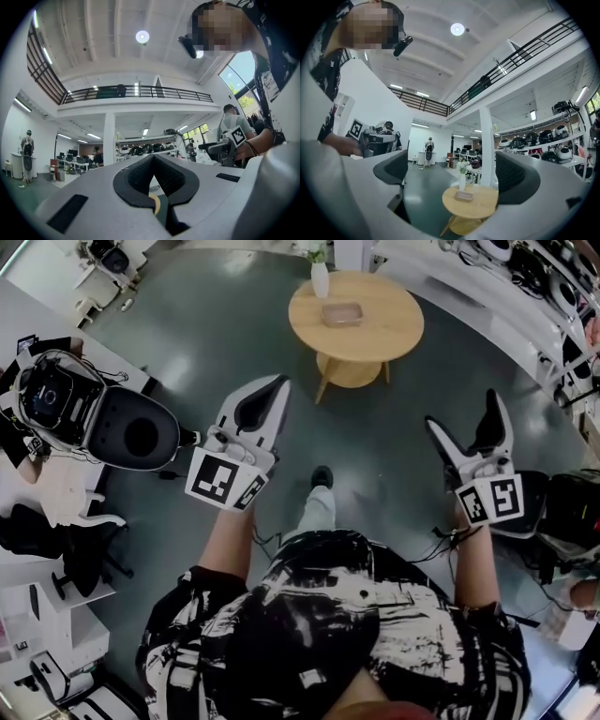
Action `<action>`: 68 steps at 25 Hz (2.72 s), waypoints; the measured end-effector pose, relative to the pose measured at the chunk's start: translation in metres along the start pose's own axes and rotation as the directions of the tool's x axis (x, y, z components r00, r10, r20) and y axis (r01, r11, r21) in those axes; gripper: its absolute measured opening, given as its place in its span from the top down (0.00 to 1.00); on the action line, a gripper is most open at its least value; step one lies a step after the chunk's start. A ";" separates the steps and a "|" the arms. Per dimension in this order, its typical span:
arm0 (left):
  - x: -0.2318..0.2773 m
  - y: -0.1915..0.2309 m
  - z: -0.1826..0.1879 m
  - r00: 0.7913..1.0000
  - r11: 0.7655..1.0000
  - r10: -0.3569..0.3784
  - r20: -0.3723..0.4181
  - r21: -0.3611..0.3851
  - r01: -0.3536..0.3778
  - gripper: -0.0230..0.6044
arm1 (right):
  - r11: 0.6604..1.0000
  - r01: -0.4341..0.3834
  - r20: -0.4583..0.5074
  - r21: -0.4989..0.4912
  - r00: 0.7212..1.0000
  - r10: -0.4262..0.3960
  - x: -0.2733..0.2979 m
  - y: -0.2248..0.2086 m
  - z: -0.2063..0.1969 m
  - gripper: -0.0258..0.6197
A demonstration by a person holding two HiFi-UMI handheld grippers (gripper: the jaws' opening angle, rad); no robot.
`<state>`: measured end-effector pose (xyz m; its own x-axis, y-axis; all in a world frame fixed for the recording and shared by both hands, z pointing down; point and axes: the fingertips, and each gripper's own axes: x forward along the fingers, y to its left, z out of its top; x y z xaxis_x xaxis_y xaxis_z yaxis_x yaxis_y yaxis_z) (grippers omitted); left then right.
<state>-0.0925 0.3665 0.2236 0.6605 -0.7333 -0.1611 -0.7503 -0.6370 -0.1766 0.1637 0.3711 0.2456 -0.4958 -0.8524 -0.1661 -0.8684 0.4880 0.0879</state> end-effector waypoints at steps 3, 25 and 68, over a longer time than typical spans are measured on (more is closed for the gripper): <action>0.017 0.044 -0.014 1.000 1.000 -0.010 0.015 -0.014 0.010 0.97 | 1.000 0.021 -0.001 -0.017 1.000 -0.021 0.040 -0.001 0.000 0.10; 0.212 0.263 -0.073 0.996 0.996 -0.087 0.022 -0.021 0.087 0.97 | 0.994 0.099 -0.001 -0.054 0.995 -0.099 0.300 -0.106 -0.024 0.10; 0.461 0.403 -0.167 0.996 1.000 -0.007 -0.094 -0.023 0.005 0.97 | 0.977 -0.087 -0.264 0.196 0.955 0.138 0.538 -0.263 -0.250 0.10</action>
<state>-0.0950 -0.2683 0.2405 0.6602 -0.7479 -0.0684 -0.7476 -0.6458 -0.1550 0.1240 -0.2632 0.3786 -0.5950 -0.7957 0.1129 -0.8037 0.5879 -0.0922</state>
